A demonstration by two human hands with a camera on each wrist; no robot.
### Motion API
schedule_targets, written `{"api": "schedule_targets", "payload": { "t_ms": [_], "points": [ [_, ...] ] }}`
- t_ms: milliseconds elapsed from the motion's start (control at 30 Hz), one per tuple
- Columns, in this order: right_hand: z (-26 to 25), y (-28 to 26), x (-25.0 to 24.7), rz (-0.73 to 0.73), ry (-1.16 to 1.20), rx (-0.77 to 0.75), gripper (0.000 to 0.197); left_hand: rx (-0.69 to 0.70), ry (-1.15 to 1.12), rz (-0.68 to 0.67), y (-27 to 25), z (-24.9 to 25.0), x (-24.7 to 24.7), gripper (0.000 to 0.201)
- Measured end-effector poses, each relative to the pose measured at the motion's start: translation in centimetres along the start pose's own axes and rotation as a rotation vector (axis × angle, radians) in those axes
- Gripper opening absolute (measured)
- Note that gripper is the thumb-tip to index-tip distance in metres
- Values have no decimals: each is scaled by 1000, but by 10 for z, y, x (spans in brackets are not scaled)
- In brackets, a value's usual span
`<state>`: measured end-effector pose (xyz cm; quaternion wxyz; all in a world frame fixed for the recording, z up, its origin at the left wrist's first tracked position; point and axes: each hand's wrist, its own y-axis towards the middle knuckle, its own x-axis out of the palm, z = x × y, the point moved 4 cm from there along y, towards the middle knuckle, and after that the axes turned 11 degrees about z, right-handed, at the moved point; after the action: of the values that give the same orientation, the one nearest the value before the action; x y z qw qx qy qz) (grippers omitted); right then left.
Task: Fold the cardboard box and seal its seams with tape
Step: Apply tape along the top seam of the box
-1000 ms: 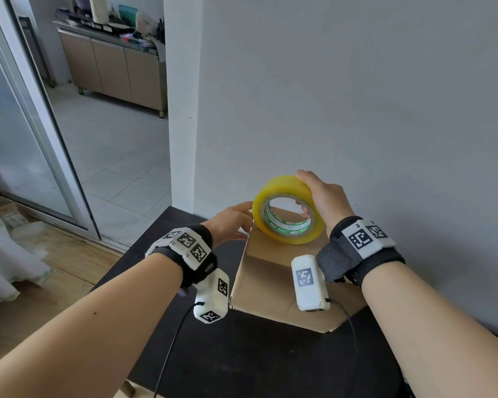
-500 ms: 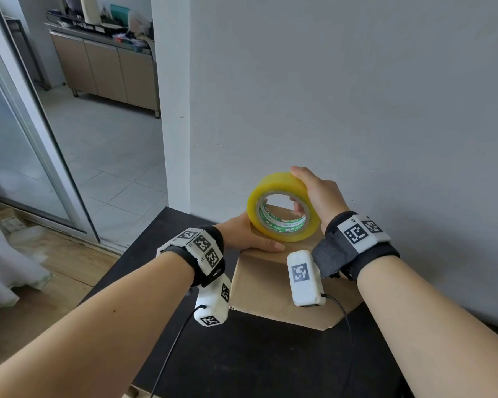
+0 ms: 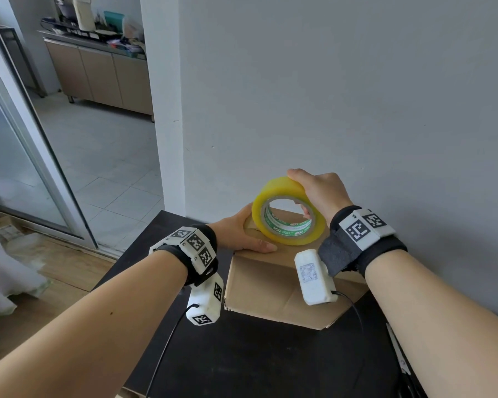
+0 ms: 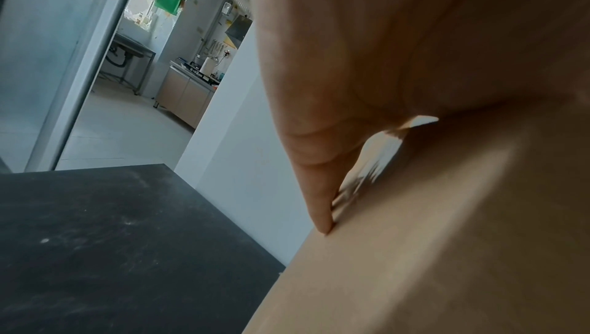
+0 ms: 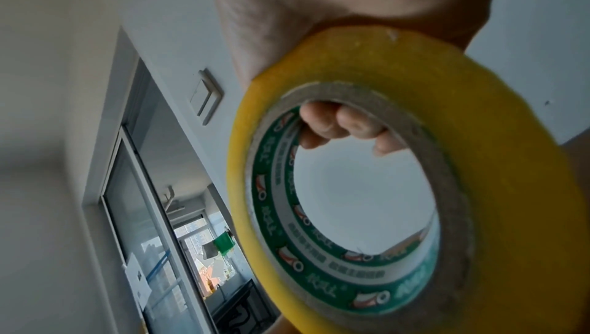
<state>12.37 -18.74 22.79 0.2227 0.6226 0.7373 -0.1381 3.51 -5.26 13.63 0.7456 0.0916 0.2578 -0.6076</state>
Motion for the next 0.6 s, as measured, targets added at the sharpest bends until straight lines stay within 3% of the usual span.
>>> {"api": "schedule_targets", "payload": {
  "t_ms": [133, 267, 433, 600],
  "points": [
    [3, 2, -20, 6, -131, -46, 47, -47, 95, 0, 0, -2, -2, 106],
    [1, -1, -26, 16, -228, -93, 48, -25, 195, 41, -3, 1, 0, 97],
    [4, -3, -28, 55, -177, -99, 54, 310, 724, 174, -1, 9, 8, 74],
    [6, -5, -26, 13, -83, -75, 55, 389, 787, 159, 5, 15, 24, 91]
  ]
}}
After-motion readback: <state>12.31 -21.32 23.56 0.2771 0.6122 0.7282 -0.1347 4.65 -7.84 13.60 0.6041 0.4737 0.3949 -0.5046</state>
